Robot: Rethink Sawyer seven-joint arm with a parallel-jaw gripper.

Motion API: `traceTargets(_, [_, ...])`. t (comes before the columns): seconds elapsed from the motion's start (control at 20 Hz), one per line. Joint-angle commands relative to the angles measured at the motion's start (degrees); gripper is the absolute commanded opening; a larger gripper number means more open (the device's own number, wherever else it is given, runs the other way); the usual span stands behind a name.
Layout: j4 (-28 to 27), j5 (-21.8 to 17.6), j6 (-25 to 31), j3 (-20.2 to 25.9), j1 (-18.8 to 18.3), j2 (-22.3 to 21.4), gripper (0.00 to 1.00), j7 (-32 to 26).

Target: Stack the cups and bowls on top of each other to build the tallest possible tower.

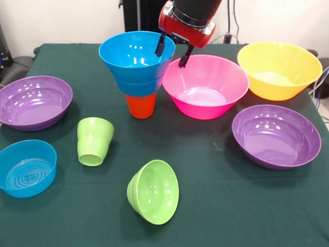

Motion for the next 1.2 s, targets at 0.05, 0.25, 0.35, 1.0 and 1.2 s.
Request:
traceTargets(0.05, [-1.8, -0.8, 0.5, 4.7, 0.6, 3.5, 1.00, 5.2])
traceTargets(0.25, [-2.1, -0.7, 2.1, 4.5, 0.9, 3.1, 1.00, 5.1])
traceTargets(0.35, [-2.5, -0.6, 3.3, 4.3, 1.0, 2.8, 1.00, 5.2])
traceTargets(1.0, [-1.4, 0.5, 9.8, 4.1, 0.5, -4.1, 1.00, 3.3])
traceTargets(1.2, [2.6, 0.3, 10.4, 4.2, 0.4, -9.4, 1.00, 1.4])
